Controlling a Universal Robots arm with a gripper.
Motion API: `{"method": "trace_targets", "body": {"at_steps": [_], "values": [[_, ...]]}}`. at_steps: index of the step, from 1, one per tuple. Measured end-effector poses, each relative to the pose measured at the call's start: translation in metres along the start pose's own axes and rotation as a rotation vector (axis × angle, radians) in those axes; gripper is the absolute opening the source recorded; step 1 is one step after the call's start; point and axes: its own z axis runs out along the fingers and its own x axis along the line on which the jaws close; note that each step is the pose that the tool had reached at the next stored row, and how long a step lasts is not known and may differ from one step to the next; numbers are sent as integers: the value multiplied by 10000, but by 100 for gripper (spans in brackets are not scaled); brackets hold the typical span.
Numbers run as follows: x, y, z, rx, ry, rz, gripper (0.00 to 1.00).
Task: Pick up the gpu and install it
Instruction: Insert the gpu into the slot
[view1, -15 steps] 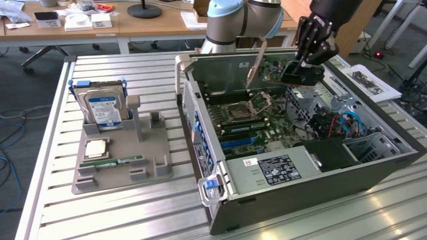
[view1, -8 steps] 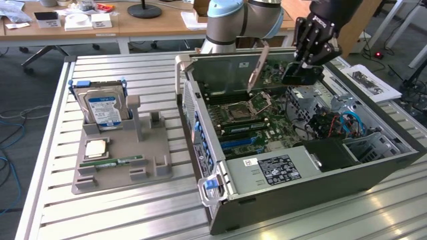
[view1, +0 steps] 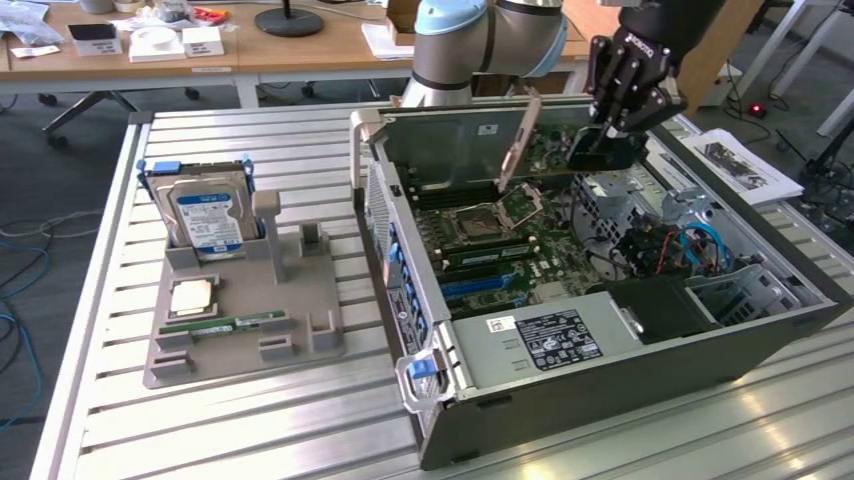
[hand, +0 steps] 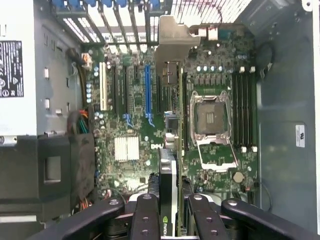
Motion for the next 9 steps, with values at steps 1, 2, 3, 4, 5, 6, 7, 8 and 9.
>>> {"method": "trace_targets", "body": {"at_steps": [1, 2, 3, 4, 5, 6, 7, 8, 9], "values": [[0, 3, 2, 78, -3, -18, 27], [0, 8, 5, 159, -7, -36, 27], [1, 13, 7, 241, -9, -55, 27], [1, 21, 9, 308, -12, -66, 27], [2, 32, 10, 361, -13, -73, 27], [2, 43, 11, 382, -14, -75, 27], [3, 49, 12, 385, -15, -75, 27], [3, 53, 12, 386, -15, -75, 27], [3, 61, 13, 386, -16, -75, 27]]}}
